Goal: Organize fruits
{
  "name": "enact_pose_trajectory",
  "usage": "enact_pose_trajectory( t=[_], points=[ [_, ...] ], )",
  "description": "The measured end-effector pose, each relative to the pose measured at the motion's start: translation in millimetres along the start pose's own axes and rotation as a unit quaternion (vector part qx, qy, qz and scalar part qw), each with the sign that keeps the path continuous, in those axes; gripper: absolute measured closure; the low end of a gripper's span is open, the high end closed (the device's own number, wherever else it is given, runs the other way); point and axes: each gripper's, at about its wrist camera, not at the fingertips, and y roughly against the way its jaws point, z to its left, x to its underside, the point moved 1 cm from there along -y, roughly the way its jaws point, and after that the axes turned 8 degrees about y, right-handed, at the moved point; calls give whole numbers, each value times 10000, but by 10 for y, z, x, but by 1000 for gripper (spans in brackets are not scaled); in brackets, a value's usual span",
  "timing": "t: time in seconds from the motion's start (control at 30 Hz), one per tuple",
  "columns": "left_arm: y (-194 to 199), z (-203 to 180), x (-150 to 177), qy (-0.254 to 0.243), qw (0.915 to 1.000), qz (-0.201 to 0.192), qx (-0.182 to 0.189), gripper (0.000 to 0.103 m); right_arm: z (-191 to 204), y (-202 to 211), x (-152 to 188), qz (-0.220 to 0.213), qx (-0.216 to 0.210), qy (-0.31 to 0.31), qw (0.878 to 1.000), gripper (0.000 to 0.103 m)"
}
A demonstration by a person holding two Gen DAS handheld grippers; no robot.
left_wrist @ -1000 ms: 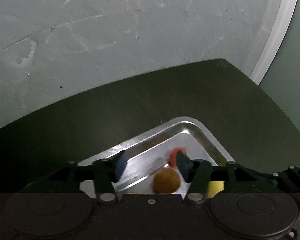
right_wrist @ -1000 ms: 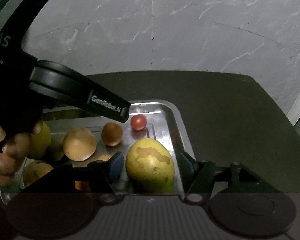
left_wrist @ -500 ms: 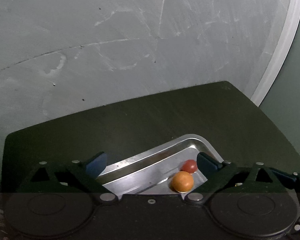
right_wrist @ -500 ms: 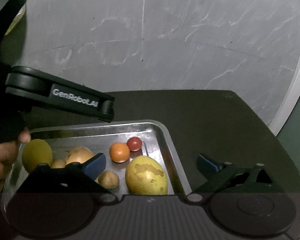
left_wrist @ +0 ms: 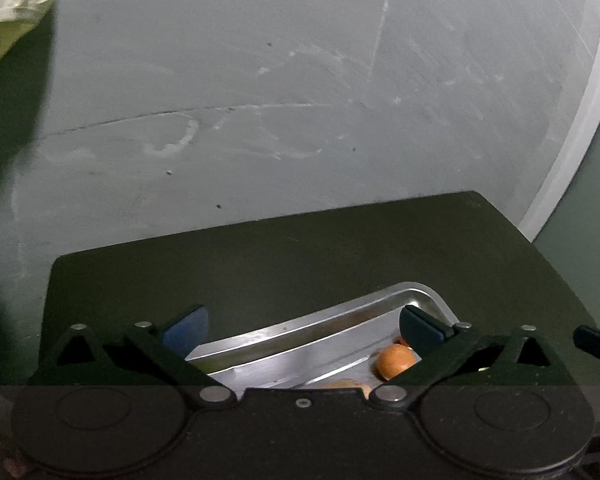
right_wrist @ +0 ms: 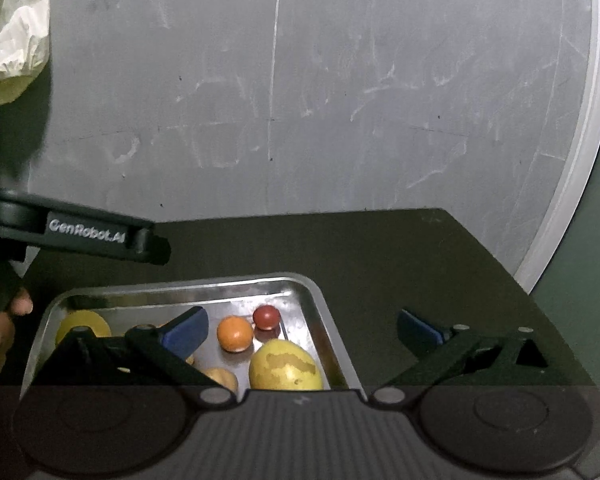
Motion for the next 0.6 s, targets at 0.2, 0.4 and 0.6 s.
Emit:
enact_pose_trajectory(
  t=[0.2,0.4,0.6],
  points=[
    [165,110,18,237,9992,-220,-231,1,-52,71,-64,-177,-84,25,9998,0],
    [355,146,104,492,9958,-492,-591,1,-156,133,-54,-349,-314,43,9989,0],
    [569,98,225,842,9885,-731,-1018,1,-266,226,-83,-614,-614,264,9959,0]
  ],
)
